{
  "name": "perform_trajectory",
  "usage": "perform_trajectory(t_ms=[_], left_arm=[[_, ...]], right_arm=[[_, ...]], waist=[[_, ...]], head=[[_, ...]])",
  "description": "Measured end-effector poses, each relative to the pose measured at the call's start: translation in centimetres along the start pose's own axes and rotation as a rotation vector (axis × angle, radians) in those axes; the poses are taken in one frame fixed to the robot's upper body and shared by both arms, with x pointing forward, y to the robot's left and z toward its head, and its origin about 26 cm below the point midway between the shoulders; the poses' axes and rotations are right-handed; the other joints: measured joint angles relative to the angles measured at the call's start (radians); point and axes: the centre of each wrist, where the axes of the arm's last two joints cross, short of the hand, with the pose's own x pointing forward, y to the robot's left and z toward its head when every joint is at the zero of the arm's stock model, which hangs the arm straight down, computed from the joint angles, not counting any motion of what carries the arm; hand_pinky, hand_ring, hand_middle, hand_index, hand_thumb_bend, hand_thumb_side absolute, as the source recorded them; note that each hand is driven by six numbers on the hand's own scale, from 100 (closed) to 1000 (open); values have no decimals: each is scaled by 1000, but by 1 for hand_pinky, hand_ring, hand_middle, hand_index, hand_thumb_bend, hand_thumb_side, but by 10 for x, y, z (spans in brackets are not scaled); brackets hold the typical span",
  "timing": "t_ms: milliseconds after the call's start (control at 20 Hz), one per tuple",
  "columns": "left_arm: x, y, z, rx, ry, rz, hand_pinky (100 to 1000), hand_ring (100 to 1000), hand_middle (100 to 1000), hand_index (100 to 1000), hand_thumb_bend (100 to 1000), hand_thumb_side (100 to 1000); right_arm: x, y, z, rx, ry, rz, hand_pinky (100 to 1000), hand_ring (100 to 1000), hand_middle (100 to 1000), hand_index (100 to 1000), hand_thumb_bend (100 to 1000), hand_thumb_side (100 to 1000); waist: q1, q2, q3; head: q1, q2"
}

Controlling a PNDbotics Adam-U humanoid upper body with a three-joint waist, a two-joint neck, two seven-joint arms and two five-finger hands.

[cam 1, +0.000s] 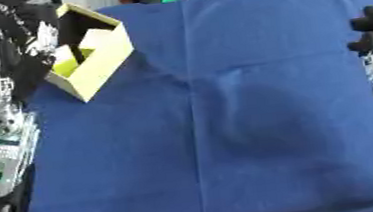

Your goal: Pick up objects on the table and place them in the box.

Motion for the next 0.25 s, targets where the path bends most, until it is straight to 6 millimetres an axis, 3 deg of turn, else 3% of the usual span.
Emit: perform_trajectory(t_ms=[250], left_arm=[[-1,-1,2,2,5,5,582,549,539,778,319,514]], right_arm=[[0,1,0,5,0,-2,752,862,736,873,100,511]], waist=[[0,1,3]], head=[[0,-5]])
